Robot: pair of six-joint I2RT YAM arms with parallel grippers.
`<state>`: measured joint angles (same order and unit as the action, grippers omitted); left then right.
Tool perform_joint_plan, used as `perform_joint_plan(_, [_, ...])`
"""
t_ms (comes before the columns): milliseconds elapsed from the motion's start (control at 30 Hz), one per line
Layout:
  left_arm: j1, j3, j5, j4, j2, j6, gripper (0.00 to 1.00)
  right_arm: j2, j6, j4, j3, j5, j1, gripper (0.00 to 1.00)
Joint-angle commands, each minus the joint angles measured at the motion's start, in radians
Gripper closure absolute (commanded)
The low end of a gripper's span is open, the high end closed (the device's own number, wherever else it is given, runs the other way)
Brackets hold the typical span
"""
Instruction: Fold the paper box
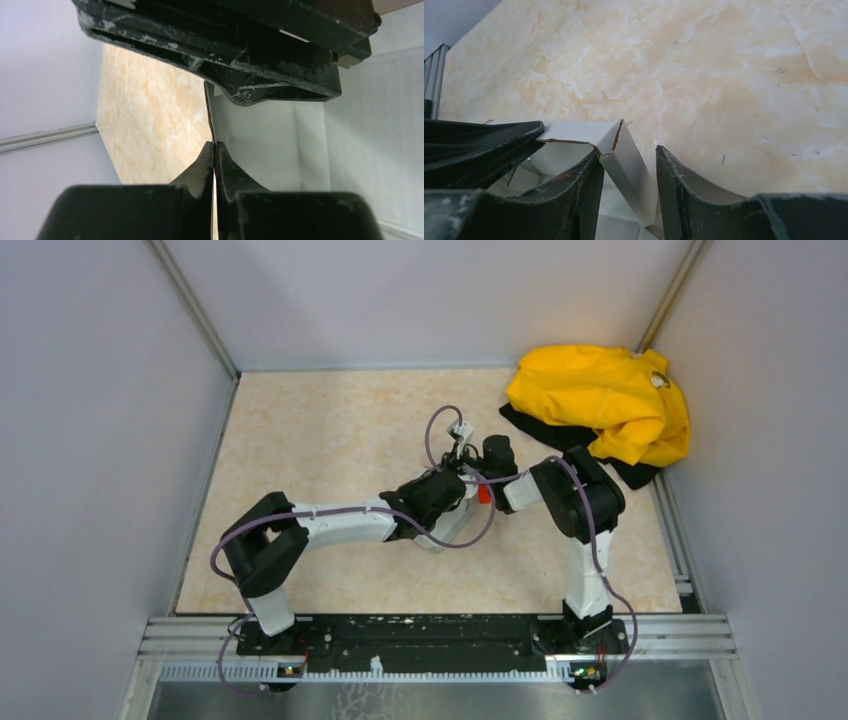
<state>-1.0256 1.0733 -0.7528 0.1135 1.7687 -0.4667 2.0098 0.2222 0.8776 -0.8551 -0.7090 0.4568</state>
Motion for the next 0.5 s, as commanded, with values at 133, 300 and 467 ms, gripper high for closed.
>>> perform_joint_plan(133, [-0.01, 0.026, 0.024, 0.019, -0.015, 0.004, 0.97, -0.071, -0.007, 0.075, -0.002, 0.013, -0.03, 0.6])
perform_joint_plan(300, [-0.01, 0.026, 0.024, 0.018, -0.015, 0.005, 0.97, -0.091, -0.043, 0.026, 0.015, 0.04, -0.03, 0.6])
perform_joint_plan(467, [-0.01, 0.029, 0.027, 0.015, -0.014, 0.002, 0.97, -0.092, -0.07, -0.007, 0.024, 0.045, -0.03, 0.6])
